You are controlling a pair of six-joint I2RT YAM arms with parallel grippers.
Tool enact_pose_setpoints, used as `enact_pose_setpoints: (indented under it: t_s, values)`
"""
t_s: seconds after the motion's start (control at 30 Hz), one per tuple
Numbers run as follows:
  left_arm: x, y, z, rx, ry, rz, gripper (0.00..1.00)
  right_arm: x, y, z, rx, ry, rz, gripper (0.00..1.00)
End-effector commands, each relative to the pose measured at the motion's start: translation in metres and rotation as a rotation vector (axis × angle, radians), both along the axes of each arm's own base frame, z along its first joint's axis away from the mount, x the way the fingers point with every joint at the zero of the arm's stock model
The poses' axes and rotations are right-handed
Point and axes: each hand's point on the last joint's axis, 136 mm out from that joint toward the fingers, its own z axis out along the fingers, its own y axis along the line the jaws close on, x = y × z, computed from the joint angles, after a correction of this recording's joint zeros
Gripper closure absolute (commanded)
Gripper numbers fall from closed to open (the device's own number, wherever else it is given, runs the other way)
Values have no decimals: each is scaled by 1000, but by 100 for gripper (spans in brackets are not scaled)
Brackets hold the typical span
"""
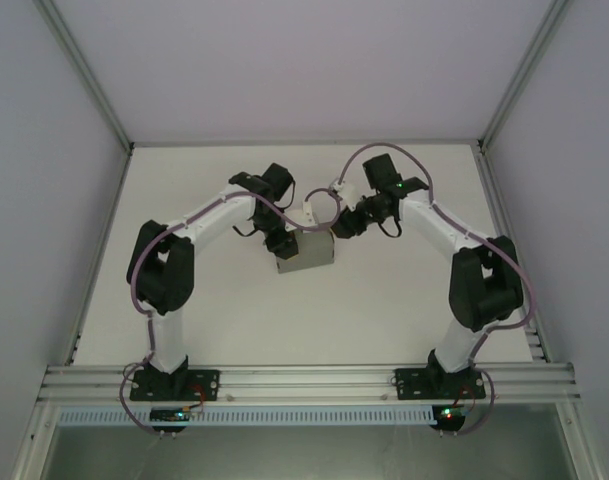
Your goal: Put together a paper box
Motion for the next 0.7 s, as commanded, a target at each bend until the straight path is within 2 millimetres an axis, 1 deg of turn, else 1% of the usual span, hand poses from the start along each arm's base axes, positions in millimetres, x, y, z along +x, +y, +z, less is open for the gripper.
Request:
enact_pose_setpoints:
  t_s: [0.0,0.07,0.17,0.23,0.3,0.4,0.43,0.5,0.53,0.57,0.6,0.67]
  values:
    - [-5,9,-28,77,58,8,65,-2,-2,-1,-54,-2,9,77]
    - [-4,9,-27,73,55,10,65,1,-2,-4,-75,-6,-13,88]
    - [0,7,-25,63,37,21,65,5,-3,-3,-100,23,-83,100]
    - [5,4,-23,58,21,39,65,4,-3,-1,-103,77,-164,100]
    - [10,3,-22,58,7,54,65,5,-3,1,-96,111,-288,100]
    - [12,2,-22,54,-4,61,65,-3,4,3,-6,191,-447,100]
    - [13,2,-22,53,-8,60,65,-3,5,6,41,214,-513,100]
    - [15,0,-22,49,-15,56,64,-1,7,4,130,272,-620,100]
    - [16,0,-21,49,-19,57,64,-1,10,4,165,296,-644,100]
    - [18,0,-21,49,-22,60,64,2,10,6,168,272,-640,100]
    - [18,-1,-20,49,-22,59,64,0,8,-2,151,254,-628,100]
    - [18,-1,-20,47,-24,58,63,-4,9,-12,127,244,-613,100]
